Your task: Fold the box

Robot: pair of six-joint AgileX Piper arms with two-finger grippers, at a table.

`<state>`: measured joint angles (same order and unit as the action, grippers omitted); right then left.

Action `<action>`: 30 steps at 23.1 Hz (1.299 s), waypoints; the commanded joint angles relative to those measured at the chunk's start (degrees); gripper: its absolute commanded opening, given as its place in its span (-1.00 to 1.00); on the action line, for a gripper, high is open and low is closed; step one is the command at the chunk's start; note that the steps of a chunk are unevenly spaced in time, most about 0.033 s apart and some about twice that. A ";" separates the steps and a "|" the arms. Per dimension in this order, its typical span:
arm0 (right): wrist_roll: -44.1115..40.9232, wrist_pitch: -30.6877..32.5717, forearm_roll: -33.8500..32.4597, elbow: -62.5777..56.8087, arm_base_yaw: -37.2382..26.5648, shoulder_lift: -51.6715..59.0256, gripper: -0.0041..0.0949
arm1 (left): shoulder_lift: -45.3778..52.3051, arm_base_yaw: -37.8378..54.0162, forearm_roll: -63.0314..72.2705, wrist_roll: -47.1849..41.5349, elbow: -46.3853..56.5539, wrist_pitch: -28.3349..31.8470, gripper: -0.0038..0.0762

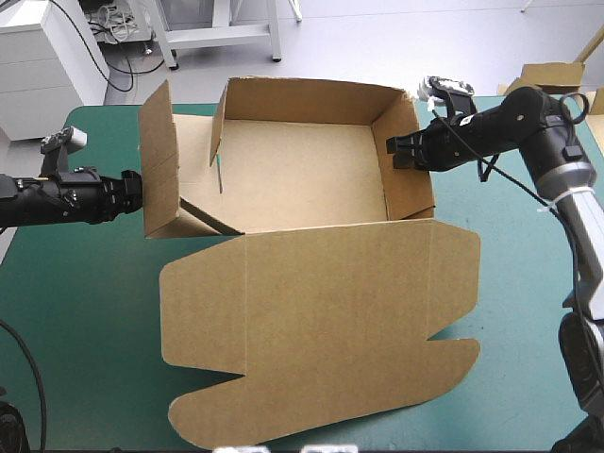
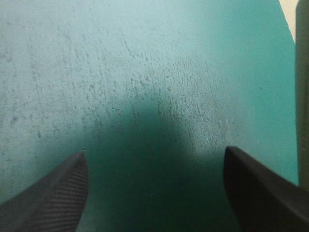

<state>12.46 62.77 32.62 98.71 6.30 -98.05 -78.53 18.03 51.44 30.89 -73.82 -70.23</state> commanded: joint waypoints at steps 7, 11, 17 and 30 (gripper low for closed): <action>-2.96 -6.67 -1.15 1.83 5.07 -3.51 -0.96 | 1.93 0.06 5.61 0.25 -1.58 -2.79 0.46; -4.91 -10.20 -1.15 1.83 7.62 -6.06 -0.96 | 1.93 -0.06 7.00 0.25 -1.58 -2.79 0.46; -5.89 -13.66 -0.78 1.83 11.38 -8.32 -0.96 | 1.93 -2.36 10.48 0.25 -1.58 -2.79 0.46; -6.82 -14.67 0.14 1.72 15.49 -8.55 -0.96 | 1.93 -10.24 -3.45 -5.50 -1.58 -1.64 0.46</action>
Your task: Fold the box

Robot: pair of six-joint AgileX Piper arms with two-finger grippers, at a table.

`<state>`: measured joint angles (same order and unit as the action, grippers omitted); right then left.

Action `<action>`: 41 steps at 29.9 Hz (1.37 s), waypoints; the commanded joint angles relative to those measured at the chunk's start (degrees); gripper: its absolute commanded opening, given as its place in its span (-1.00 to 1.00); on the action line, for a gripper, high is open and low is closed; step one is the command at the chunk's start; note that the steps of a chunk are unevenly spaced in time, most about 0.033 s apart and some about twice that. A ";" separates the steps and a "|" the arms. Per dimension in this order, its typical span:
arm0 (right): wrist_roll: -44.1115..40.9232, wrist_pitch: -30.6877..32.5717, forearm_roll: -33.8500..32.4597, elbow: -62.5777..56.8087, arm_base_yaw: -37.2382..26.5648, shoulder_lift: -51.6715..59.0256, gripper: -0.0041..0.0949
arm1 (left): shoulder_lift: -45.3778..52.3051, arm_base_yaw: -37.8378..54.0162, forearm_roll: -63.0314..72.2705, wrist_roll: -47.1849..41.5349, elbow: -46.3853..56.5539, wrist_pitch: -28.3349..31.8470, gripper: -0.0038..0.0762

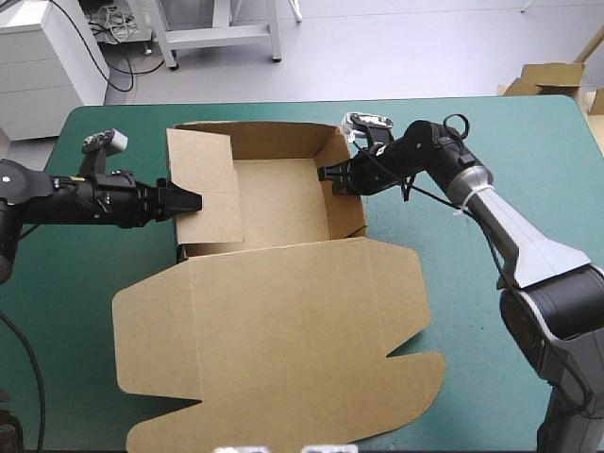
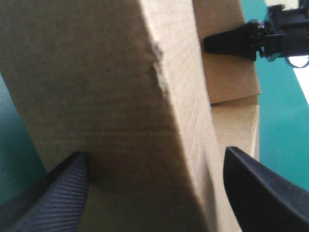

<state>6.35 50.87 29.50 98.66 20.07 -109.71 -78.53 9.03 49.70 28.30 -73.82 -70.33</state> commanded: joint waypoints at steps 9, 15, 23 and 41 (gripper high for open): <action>-7.77 -6.44 -8.97 1.65 9.53 2.84 -0.96 | 1.93 -9.11 -17.99 -16.69 -1.58 3.09 0.35; -8.96 -7.29 -8.68 1.65 10.94 2.50 -0.96 | 1.82 -15.47 -33.18 -32.02 -1.58 4.71 -0.16; -9.80 -5.57 -9.23 1.65 10.94 3.25 -0.96 | 0.73 -22.11 -44.55 -40.98 -1.58 6.75 -0.92; -15.85 15.59 -26.51 -2.14 1.52 9.41 -0.96 | -24.48 -31.67 -44.37 -39.31 -24.30 2.16 -0.92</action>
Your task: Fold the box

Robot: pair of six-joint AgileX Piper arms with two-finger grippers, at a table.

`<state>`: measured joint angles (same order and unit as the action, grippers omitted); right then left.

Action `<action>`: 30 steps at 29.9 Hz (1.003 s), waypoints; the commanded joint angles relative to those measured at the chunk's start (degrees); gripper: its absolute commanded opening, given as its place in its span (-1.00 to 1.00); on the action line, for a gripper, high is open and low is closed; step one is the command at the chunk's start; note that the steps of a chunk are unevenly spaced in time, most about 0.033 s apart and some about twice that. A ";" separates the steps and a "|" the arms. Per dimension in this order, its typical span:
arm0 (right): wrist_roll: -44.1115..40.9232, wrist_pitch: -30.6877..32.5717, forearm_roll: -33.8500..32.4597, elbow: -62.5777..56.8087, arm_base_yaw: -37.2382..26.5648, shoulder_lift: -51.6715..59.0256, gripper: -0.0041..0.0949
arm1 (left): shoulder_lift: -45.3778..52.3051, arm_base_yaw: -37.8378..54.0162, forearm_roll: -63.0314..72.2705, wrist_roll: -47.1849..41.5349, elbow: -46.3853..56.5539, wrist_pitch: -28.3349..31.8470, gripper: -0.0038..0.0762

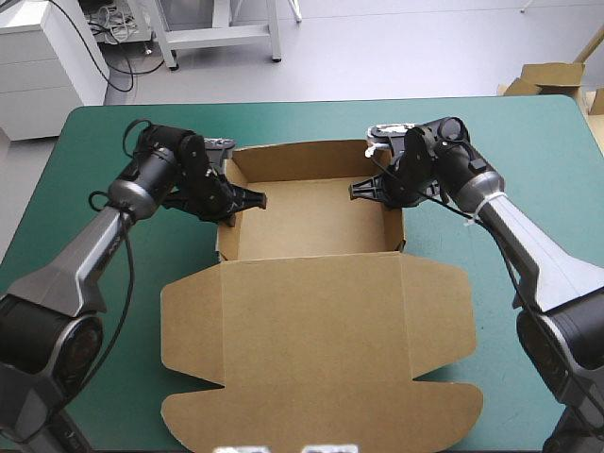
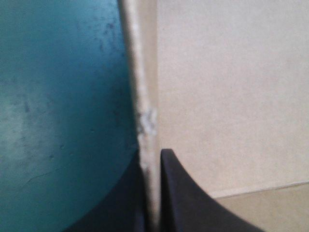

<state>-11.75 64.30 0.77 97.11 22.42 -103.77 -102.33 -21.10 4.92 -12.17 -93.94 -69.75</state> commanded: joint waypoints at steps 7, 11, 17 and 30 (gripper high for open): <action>6.31 1.65 1.85 -4.75 -0.92 3.29 -0.96 | -4.61 -3.66 1.35 3.27 -4.69 1.86 -0.92; 6.31 1.64 0.14 -4.51 -0.92 3.29 -0.89 | -4.72 -3.66 1.71 4.20 -4.82 1.21 -0.85; 3.30 0.66 -1.79 -4.51 -0.92 3.29 -0.16 | -4.72 -3.66 3.81 4.50 -4.82 0.67 -0.14; 3.32 2.67 -5.75 4.18 -0.92 3.62 0.17 | -3.99 -3.66 2.37 9.42 -13.08 -3.24 0.51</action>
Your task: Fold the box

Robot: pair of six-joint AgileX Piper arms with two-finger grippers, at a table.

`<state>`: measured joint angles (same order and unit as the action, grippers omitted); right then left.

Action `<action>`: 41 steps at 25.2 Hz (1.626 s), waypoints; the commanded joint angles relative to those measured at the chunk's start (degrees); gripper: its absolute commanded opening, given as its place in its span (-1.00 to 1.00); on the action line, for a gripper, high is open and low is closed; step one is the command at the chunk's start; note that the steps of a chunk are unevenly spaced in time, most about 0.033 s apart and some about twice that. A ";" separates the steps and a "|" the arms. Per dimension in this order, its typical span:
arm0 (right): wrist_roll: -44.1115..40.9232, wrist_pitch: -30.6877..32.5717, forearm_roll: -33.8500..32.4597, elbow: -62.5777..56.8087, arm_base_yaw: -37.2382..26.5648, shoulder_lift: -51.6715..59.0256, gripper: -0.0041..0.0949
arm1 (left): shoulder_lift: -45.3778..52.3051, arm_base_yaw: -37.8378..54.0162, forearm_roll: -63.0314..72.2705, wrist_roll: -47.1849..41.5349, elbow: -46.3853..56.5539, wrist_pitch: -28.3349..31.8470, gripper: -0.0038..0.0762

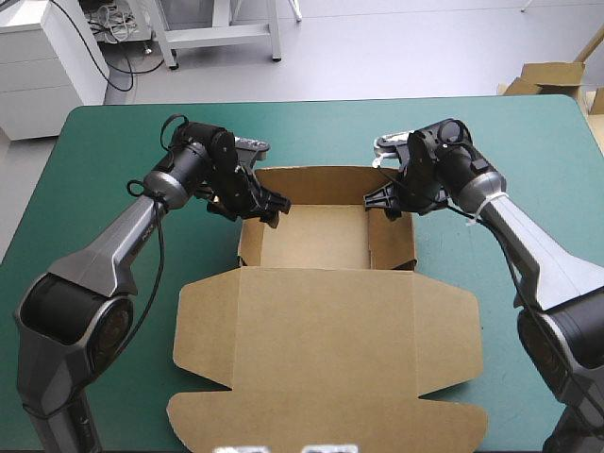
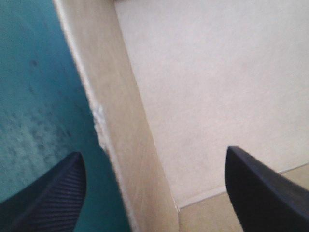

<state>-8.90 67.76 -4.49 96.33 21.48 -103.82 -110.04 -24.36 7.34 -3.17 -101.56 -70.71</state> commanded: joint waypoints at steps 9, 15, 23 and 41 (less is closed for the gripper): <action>-1.56 -0.80 -3.77 13.99 -0.52 6.63 0.17 | 7.87 -0.40 -9.19 1.80 -20.94 -2.29 0.27; -1.68 -0.71 -0.17 13.99 -2.23 7.12 0.17 | 15.10 -0.40 -20.18 2.66 -21.48 -2.38 -0.91; -1.68 -0.71 0.52 13.89 -2.37 6.09 0.17 | 24.05 -0.40 -17.23 3.17 -18.05 -2.38 -0.92; 0.46 -0.71 8.24 -1.00 -2.37 -3.07 -0.34 | 57.37 -0.40 -10.73 5.80 45.37 6.98 -0.92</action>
<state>-9.42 67.81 3.25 94.09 19.58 -109.07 -56.91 -24.36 -4.10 2.31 -59.66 -66.91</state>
